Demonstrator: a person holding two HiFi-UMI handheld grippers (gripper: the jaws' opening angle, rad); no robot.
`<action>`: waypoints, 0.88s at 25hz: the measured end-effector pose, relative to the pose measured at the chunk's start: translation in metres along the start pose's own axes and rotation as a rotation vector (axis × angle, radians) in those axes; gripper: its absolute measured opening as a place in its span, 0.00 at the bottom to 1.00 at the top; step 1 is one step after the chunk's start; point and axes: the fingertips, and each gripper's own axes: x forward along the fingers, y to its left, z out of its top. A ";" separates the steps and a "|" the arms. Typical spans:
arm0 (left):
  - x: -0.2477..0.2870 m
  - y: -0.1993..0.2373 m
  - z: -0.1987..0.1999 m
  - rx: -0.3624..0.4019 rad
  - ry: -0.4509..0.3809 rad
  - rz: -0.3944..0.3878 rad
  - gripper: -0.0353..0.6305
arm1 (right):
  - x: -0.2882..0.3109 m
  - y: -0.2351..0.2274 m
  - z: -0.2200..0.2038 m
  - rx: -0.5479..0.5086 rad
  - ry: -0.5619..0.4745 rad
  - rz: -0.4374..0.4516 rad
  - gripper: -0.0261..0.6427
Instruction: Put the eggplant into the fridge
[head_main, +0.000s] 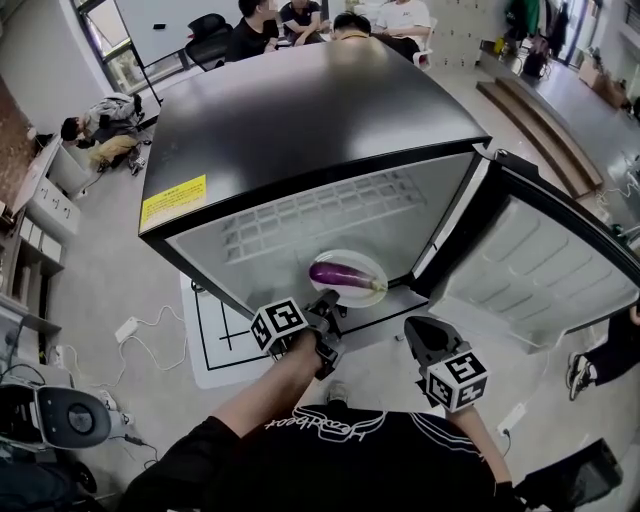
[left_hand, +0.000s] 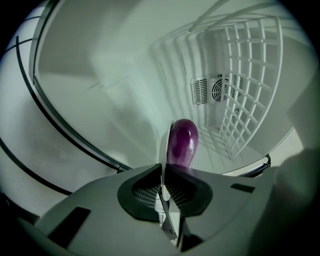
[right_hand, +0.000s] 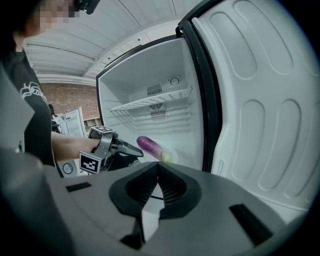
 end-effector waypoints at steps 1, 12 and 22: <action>0.003 0.000 0.003 -0.001 -0.005 0.003 0.09 | 0.001 0.000 0.000 -0.002 0.001 -0.001 0.05; 0.031 0.004 0.035 0.012 -0.052 0.038 0.09 | 0.036 0.002 -0.002 -0.015 0.034 0.029 0.05; 0.047 0.009 0.056 0.016 -0.076 0.077 0.09 | 0.058 0.007 -0.009 -0.025 0.055 0.066 0.05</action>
